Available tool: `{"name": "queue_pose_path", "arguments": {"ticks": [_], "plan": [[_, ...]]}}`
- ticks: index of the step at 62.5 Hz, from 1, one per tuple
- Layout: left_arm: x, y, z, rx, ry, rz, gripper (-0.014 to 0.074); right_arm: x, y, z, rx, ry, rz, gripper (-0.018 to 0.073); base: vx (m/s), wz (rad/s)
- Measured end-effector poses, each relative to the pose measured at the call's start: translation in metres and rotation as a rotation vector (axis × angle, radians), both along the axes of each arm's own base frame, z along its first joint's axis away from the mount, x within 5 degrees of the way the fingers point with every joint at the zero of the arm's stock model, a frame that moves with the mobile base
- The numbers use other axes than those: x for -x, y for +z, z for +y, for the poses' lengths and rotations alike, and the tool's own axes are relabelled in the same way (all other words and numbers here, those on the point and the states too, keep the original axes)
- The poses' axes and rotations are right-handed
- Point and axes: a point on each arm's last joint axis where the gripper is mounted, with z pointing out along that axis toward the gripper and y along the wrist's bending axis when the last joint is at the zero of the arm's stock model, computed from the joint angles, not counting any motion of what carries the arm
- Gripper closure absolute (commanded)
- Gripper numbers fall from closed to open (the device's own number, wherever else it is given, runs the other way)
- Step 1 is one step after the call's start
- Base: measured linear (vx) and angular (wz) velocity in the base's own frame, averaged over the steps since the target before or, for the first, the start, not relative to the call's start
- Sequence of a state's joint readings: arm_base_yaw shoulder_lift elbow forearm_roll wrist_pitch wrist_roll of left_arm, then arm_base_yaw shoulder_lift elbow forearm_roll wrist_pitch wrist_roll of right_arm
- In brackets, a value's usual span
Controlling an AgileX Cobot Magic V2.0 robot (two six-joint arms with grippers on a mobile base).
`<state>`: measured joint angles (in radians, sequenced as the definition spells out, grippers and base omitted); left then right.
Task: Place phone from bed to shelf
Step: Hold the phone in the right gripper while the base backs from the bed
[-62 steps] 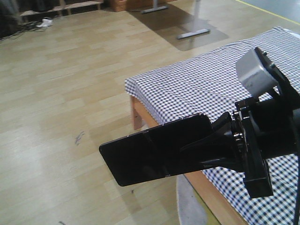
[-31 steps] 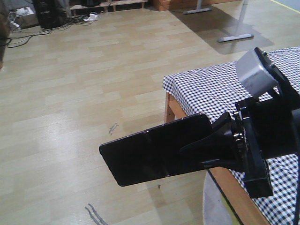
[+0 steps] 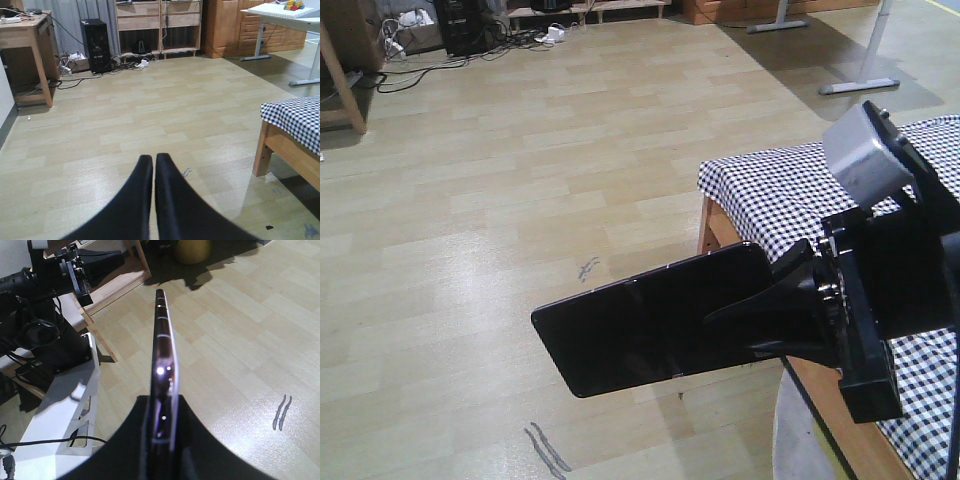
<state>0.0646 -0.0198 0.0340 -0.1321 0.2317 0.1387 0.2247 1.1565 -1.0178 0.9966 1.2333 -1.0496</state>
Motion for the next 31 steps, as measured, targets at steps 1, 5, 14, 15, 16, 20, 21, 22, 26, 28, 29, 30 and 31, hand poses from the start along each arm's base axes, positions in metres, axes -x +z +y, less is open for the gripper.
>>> {"name": "queue_pose_path", "arguments": {"ticks": [1,5,14,15,16,20,21,22,26,28,29,30,31], "plan": [[0.0,0.0,0.0,0.0,0.0,0.0,0.0596,0.0,0.0,0.0,0.0,0.0,0.0,0.0564,-0.02,0.09],[0.0,0.0,0.0,0.0,0.0,0.0,0.0596,0.0,0.0,0.0,0.0,0.0,0.0,0.0564,-0.02,0.08],[0.0,0.0,0.0,0.0,0.0,0.0,0.0596,0.0,0.0,0.0,0.0,0.0,0.0,0.0564,-0.02,0.06],[0.0,0.0,0.0,0.0,0.0,0.0,0.0596,0.0,0.0,0.0,0.0,0.0,0.0,0.0564,-0.01,0.04],[0.0,0.0,0.0,0.0,0.0,0.0,0.0596,0.0,0.0,0.0,0.0,0.0,0.0,0.0564,-0.01,0.04],[0.0,0.0,0.0,0.0,0.0,0.0,0.0596,0.0,0.0,0.0,0.0,0.0,0.0,0.0564,-0.01,0.03],[0.0,0.0,0.0,0.0,0.0,0.0,0.0596,0.0,0.0,0.0,0.0,0.0,0.0,0.0564,0.0,0.02],[0.0,0.0,0.0,0.0,0.0,0.0,0.0596,0.0,0.0,0.0,0.0,0.0,0.0,0.0564,0.0,0.02],[0.0,0.0,0.0,0.0,0.0,0.0,0.0596,0.0,0.0,0.0,0.0,0.0,0.0,0.0564,0.0,0.01],[0.0,0.0,0.0,0.0,0.0,0.0,0.0596,0.0,0.0,0.0,0.0,0.0,0.0,0.0564,0.0,0.0],[0.0,0.0,0.0,0.0,0.0,0.0,0.0596,0.0,0.0,0.0,0.0,0.0,0.0,0.0564,0.0,0.0],[0.0,0.0,0.0,0.0,0.0,0.0,0.0596,0.0,0.0,0.0,0.0,0.0,0.0,0.0564,0.0,0.01],[0.0,0.0,0.0,0.0,0.0,0.0,0.0596,0.0,0.0,0.0,0.0,0.0,0.0,0.0564,0.0,0.01]]}}
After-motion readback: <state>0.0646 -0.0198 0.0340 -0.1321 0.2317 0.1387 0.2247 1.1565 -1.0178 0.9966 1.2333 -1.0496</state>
